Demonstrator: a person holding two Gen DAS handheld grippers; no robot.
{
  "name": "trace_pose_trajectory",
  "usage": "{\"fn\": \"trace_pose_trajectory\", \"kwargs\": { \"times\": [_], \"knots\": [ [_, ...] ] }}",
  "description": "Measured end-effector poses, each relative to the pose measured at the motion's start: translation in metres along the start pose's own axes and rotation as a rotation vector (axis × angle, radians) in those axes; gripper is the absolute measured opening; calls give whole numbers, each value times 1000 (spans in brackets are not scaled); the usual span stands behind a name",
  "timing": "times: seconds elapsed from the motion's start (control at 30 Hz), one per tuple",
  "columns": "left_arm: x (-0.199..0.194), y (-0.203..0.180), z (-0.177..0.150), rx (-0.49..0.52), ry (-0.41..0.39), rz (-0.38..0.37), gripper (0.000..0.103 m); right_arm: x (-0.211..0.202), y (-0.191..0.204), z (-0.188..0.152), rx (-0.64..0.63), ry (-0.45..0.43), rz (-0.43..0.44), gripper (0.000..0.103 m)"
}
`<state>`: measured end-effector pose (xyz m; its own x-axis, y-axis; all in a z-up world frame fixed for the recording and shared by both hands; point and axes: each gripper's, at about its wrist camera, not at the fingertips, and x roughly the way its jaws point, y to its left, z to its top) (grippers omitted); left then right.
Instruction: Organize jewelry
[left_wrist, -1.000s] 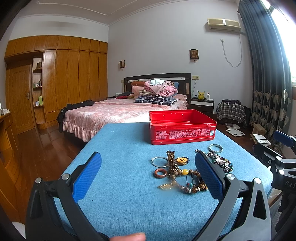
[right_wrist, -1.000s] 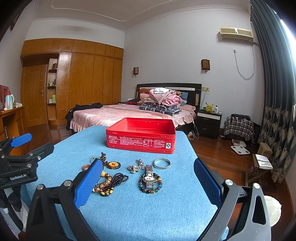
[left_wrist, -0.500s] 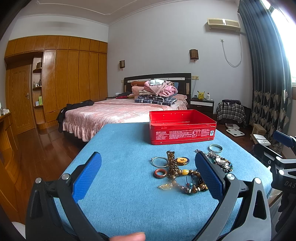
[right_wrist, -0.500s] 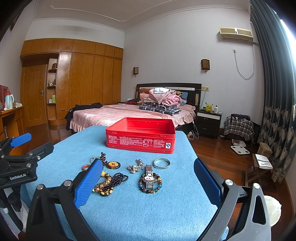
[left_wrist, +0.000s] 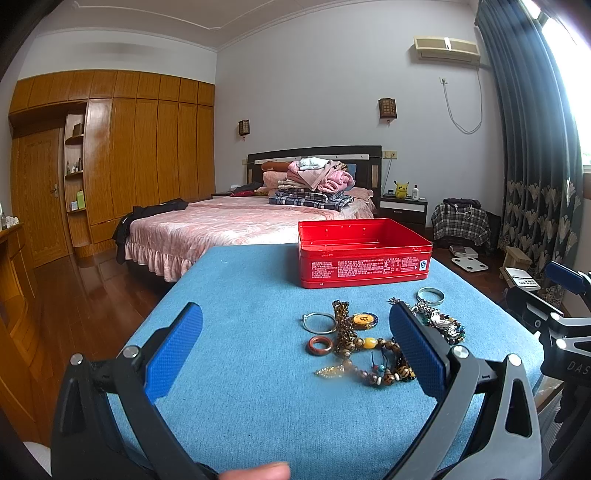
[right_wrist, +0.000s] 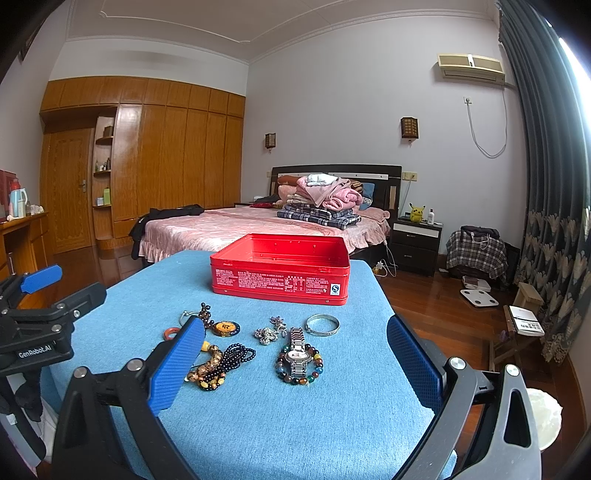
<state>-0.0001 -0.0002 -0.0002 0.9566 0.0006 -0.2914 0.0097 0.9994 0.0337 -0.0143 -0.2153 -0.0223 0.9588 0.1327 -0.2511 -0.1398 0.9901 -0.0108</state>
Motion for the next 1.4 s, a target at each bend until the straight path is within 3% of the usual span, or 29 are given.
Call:
{"fn": "trace_pose_trajectory", "kwargs": {
  "times": [0.93,1.4],
  "knots": [
    [2,-2,0,-12,4,1,98,6,-2,-4,13,16,1,97],
    [28,3,-11,-24,109,-32,98,22,-10,-9,41,84,36,97]
  ]
}}
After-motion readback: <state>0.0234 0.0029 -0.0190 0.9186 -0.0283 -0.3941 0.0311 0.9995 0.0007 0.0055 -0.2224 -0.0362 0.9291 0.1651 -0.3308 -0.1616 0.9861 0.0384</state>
